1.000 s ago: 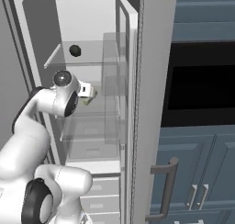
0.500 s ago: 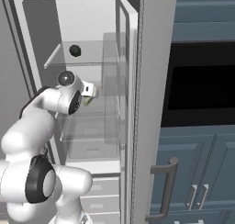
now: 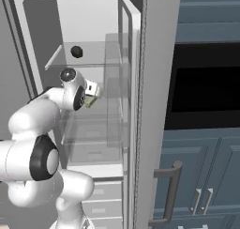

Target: Retrieve the butter from the fridge and place it on a plate on the dining table. Then retrieve the butter knife by the fridge and place it near the plate.

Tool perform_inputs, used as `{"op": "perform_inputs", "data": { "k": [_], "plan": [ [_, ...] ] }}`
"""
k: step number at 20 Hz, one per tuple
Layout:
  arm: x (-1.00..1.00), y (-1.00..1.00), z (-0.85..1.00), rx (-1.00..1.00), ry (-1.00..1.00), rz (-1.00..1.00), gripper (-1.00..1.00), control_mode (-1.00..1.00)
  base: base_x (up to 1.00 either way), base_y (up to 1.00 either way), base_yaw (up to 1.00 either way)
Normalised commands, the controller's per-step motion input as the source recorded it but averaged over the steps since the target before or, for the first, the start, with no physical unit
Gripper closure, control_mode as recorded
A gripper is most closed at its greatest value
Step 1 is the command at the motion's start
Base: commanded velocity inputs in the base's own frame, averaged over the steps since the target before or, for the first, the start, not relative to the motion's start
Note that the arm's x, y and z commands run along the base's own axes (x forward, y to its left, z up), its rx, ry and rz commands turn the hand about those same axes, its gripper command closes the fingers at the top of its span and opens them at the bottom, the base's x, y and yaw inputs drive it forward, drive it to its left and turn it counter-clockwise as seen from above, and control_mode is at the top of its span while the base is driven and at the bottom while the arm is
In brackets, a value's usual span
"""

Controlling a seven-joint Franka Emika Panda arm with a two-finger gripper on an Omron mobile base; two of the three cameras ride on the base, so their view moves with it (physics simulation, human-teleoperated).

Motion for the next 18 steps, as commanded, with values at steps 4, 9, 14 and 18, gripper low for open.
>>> {"op": "perform_inputs", "data": {
  "k": [4, 9, 14, 18],
  "plan": [
    [0.23, 0.00, -0.11, 0.00, 0.03, -0.03, -1.00, -1.00, 0.00, 0.00, 0.00],
    [0.22, 0.00, -0.20, 0.00, 0.01, 0.00, -1.00, -1.00, 0.00, 0.00, 0.00],
    [0.12, 0.00, -0.24, 0.00, 0.01, 0.00, -1.00, -1.00, 0.00, 0.00, 0.00],
    [0.11, 0.00, -0.26, 0.00, 0.00, 0.00, -1.00, -1.00, 0.00, 0.00, 0.00]
  ]
}}
